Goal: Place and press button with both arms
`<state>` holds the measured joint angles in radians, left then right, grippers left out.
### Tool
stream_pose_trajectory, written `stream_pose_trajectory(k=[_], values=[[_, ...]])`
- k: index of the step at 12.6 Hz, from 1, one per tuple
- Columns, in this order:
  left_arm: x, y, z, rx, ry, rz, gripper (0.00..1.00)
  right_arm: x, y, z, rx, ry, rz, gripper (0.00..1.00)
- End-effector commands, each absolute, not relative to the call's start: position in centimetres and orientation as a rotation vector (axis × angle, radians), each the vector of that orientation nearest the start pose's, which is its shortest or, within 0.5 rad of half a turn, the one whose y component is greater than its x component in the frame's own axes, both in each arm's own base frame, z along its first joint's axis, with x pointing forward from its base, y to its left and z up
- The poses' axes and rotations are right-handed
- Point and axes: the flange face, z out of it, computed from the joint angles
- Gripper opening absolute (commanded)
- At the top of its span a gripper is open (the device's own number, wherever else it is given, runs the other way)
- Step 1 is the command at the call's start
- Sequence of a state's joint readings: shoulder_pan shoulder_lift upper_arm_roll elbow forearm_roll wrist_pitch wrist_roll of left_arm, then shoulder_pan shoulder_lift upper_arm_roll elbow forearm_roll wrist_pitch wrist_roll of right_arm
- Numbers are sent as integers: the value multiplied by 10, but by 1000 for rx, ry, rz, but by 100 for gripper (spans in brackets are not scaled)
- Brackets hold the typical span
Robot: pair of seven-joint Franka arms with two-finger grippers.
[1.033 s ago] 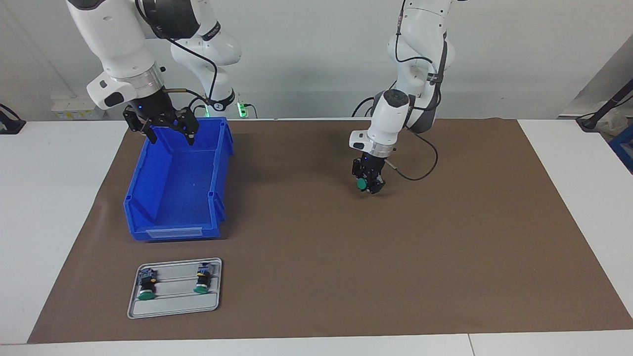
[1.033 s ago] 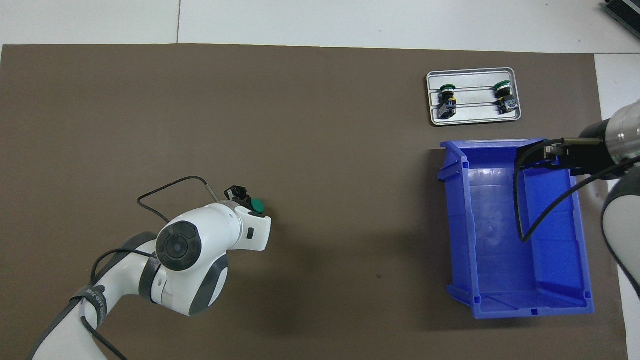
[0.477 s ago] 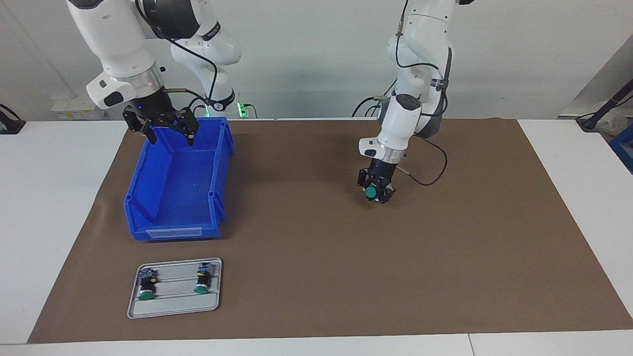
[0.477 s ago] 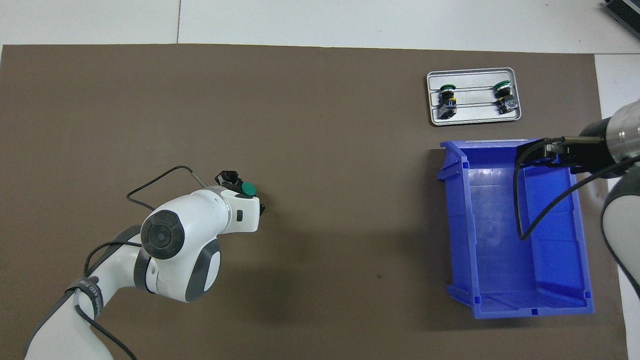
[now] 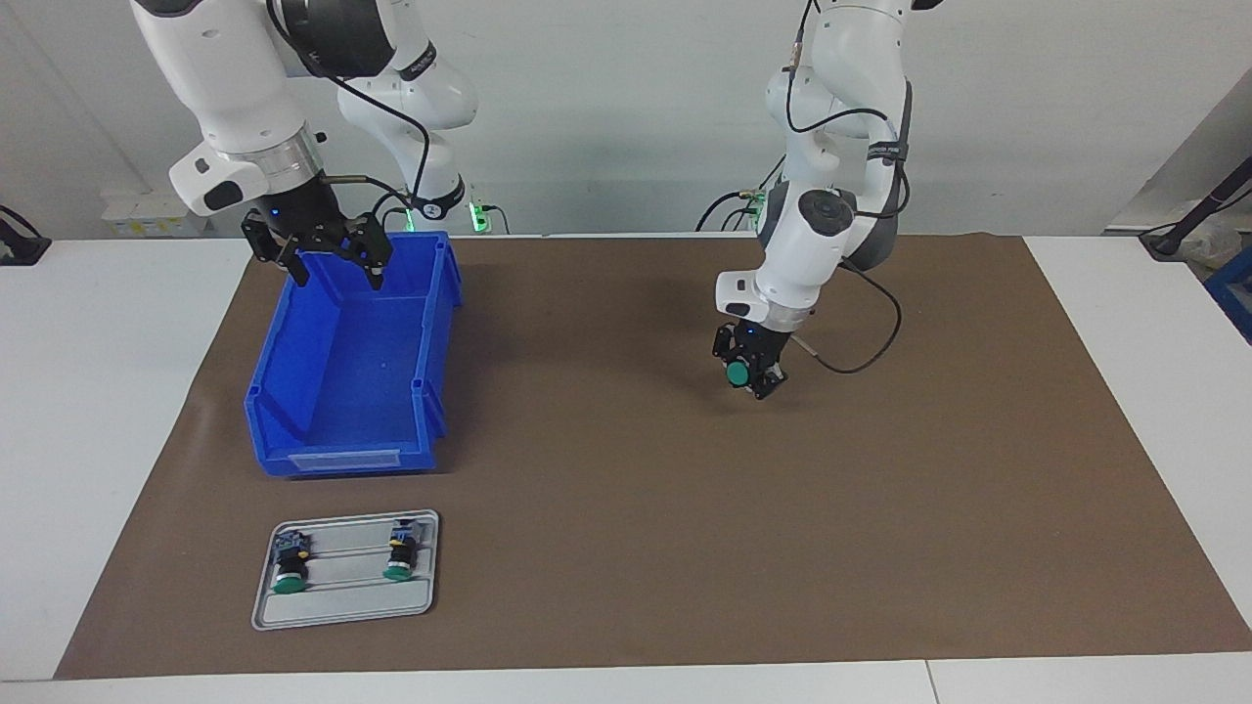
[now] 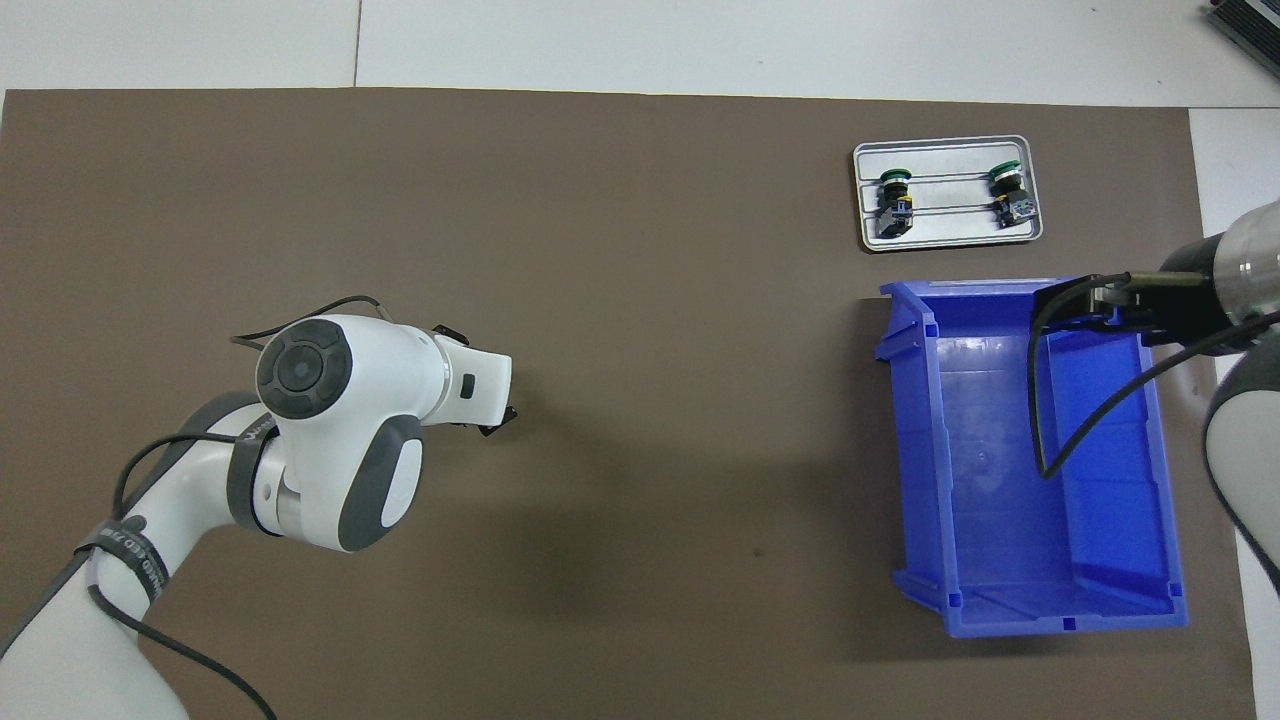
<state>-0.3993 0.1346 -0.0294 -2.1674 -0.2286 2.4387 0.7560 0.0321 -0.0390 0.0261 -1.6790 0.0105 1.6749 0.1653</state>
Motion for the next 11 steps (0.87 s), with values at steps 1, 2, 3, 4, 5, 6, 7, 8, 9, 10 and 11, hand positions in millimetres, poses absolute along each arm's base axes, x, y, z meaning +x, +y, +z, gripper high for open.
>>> stream_pose_trajectory(k=[1, 2, 3, 4, 5, 6, 7, 8, 9, 10, 11], values=[[527, -210, 342, -2944, 1688, -276, 2, 545, 28, 604, -3139, 153, -90, 100], [529, -195, 341, -2995, 1734, -300, 2, 545, 28, 604, -3139, 153, -90, 100], [530, -180, 339, -3019, 1783, -345, 2, 545, 28, 604, -3139, 153, -90, 100], [531, -170, 339, -3026, 1814, -404, 3, 545, 28, 604, -3139, 153, -90, 100], [529, -166, 335, -3039, 1822, -441, 5, 545, 28, 604, -3139, 153, -90, 100], [529, -165, 336, -3053, 1817, -489, 6, 545, 28, 604, -3139, 153, -90, 100], [528, -163, 335, -3054, 1830, -538, 6, 545, 28, 604, -3139, 153, -90, 100], [524, -163, 332, -3067, 1826, -571, 6, 545, 28, 604, -3139, 153, -90, 100], [519, -165, 327, -3069, 1803, -583, 7, 545, 28, 604, -3139, 153, -90, 100], [515, -165, 323, -3054, 1778, -593, 7, 545, 28, 604, -3139, 153, -90, 100], [515, -170, 324, -3047, 1780, -605, 9, 545, 28, 604, -3139, 153, -88, 100]])
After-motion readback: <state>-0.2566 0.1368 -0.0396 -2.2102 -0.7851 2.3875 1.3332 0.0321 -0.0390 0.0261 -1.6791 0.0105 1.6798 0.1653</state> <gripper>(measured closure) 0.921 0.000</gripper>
